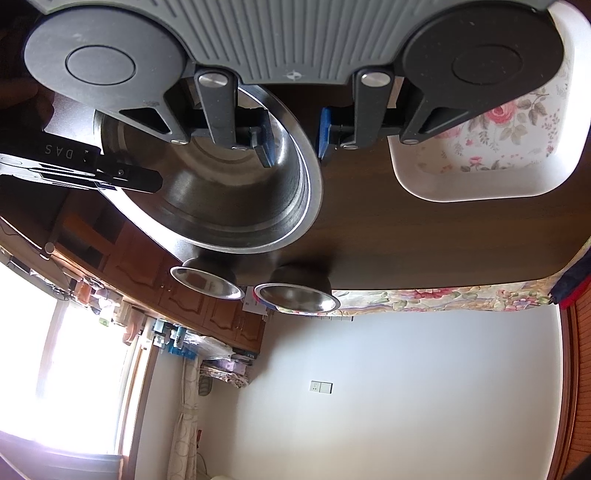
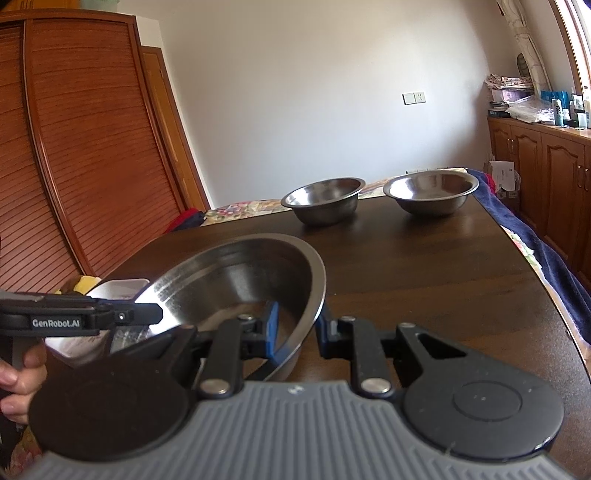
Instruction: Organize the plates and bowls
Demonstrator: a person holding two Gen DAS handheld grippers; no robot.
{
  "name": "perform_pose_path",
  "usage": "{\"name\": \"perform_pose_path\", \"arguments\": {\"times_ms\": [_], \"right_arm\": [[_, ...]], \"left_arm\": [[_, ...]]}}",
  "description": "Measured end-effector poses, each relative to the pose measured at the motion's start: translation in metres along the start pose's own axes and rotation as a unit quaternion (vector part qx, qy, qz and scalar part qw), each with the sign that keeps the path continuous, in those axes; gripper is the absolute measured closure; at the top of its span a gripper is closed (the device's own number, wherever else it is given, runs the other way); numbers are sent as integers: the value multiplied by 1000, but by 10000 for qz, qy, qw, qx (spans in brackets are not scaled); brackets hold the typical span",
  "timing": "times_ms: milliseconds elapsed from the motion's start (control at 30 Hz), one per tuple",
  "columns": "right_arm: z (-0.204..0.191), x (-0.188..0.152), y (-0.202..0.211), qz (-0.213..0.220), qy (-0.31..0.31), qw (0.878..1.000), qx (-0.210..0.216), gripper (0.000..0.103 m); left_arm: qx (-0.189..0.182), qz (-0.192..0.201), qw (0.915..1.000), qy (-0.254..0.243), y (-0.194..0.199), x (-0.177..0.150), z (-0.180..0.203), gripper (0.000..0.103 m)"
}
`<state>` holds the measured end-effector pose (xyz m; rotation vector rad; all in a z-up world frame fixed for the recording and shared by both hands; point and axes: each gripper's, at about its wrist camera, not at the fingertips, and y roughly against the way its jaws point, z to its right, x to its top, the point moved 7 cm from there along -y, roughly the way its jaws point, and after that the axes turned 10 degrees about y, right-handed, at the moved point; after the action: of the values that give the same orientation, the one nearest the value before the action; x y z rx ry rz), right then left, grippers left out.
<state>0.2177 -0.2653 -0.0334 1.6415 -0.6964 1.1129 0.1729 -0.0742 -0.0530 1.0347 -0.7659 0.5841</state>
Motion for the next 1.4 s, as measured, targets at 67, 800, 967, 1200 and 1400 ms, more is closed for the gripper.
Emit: {"name": "perform_pose_path", "arguments": {"times_ms": [67,800,967,1200,1400], "right_arm": [[0,-1,-1,-25,-4,10000,0,79],[12,14,5,17,229,9995,-235,79],[19,29,8,108,372,9988,-309,79],[30,55,5,282,686,9964,-422,79],[37,74,-7,364,875,9946,-426,79]], "left_arm": [[-2,-1,10000,7,0,0,0,77],[201,57,9998,78,6,8,-11,68],[267,169,9995,56,10,19,-15,64],[376,373,9986,-12,12,45,-20,63],[395,460,9981,-64,6,67,-19,60]]}}
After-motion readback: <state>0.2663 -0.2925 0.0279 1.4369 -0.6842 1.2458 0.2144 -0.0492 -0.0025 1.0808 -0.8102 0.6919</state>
